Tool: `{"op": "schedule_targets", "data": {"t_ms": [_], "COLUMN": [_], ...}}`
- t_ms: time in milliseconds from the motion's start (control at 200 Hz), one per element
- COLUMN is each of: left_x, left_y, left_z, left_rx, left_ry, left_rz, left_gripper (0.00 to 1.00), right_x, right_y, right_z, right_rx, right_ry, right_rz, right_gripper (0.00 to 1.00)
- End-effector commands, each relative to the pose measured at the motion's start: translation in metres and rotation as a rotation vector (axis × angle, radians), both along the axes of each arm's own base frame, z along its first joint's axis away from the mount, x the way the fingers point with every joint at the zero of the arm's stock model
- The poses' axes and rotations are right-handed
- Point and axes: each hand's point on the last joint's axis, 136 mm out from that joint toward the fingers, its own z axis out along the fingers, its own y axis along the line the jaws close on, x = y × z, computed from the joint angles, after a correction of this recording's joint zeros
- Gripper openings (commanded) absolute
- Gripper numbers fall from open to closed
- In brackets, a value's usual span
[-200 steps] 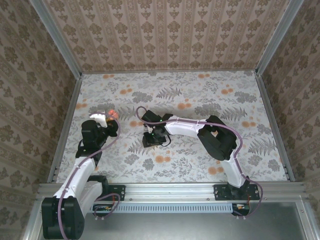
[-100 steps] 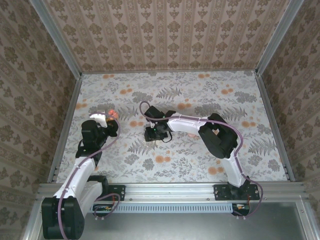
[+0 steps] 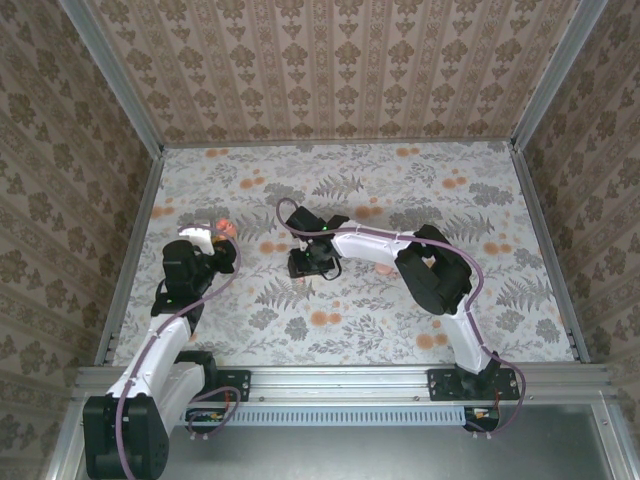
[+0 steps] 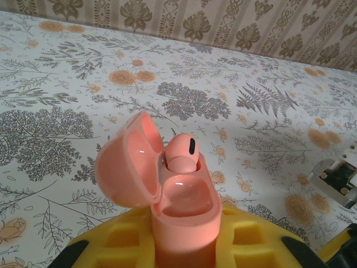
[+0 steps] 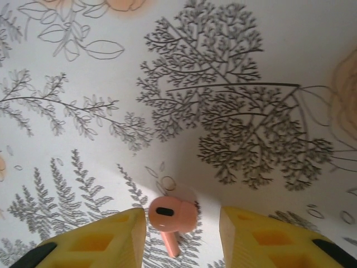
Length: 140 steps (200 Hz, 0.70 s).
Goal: Insert the wireless bluetooth earbuds into the charging case
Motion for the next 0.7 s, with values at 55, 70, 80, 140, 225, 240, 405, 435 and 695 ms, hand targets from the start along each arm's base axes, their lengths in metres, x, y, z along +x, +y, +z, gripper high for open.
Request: {"op": "schedule_targets", "data": {"t_ms": [55, 70, 80, 140, 225, 240, 405, 435, 695], "left_x": [-0.001, -0.001, -0.001, -0.001, -0.001, -0.001, -0.001, -0.002, -0.002], "left_y": [0.004, 0.003, 0.003, 0.003, 0.003, 0.003, 0.003, 0.004, 0.004], "left_z": [0.002, 0.002, 0.002, 0.002, 0.001, 0.001, 0.002, 0.002, 0.002], "left_rx": [-0.003, -0.003, -0.003, -0.004, -0.003, -0.003, -0.003, -0.002, 0.000], "left_ry": [0.002, 0.002, 0.003, 0.003, 0.004, 0.005, 0.004, 0.003, 0.005], "left_rz": [0.013, 0.013, 0.013, 0.011, 0.012, 0.012, 0.012, 0.013, 0.015], "left_gripper": [0.10, 0.10, 0.11, 0.10, 0.10, 0.10, 0.10, 0.10, 0.10], "right_x": [-0.002, -0.002, -0.002, -0.002, -0.003, -0.003, -0.003, -0.004, -0.004], "right_y": [-0.015, -0.015, -0.014, -0.014, -0.009, -0.008, 0.002, 0.003, 0.009], "right_z": [0.025, 0.025, 0.025, 0.025, 0.023, 0.022, 0.014, 0.013, 0.004], "right_rx": [-0.105, -0.110, -0.114, -0.136, -0.145, -0.146, -0.142, -0.144, -0.148], "right_ry": [-0.053, -0.053, -0.054, -0.052, -0.046, -0.045, -0.024, -0.019, -0.004], "right_rz": [0.020, 0.026, 0.028, 0.046, 0.069, 0.072, 0.103, 0.107, 0.123], "right_gripper": [0.43, 0.43, 0.43, 0.44, 0.45, 0.45, 0.46, 0.46, 0.47]}}
